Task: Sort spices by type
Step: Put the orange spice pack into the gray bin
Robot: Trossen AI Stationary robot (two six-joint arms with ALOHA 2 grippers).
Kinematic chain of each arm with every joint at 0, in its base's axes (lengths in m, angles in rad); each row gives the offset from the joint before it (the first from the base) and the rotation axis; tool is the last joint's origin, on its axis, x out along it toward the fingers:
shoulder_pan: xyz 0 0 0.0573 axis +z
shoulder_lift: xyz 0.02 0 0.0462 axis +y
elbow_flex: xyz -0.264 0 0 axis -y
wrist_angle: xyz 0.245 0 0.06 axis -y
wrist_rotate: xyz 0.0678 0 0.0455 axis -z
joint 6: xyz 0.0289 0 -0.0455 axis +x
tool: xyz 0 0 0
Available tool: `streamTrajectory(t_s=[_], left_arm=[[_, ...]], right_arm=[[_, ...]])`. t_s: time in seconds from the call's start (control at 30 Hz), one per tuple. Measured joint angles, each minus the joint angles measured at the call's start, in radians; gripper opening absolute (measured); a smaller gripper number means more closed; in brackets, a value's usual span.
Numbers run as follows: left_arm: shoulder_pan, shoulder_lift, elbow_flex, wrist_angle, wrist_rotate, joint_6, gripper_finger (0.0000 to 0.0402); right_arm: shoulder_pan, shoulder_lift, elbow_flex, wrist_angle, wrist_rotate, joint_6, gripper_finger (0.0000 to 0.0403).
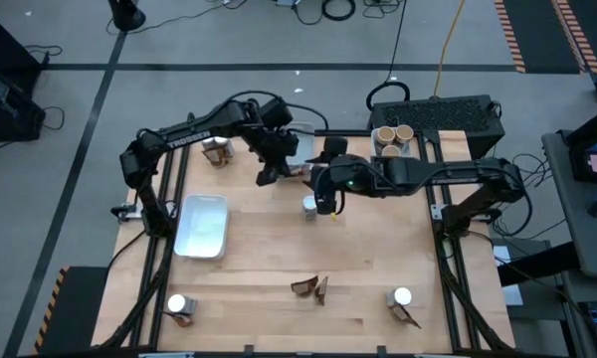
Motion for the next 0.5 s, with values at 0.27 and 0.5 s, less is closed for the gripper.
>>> streamTrajectory(t_s=[0.27, 0.5], left_arm=[[-0.004, 0.0, 0.0, 0.021, 0.0, 0.0, 0.0], [-0.008, 0.0, 0.0, 0.022, 0.031, 0.0, 0.0]], right_arm=[[-0.001, 0.014, 0.0, -0.011, -0.013, 0.007, 0.0231], [0.0, 0.088, -0.002, -0.047, 0.007, -0.034, 0.0231]])
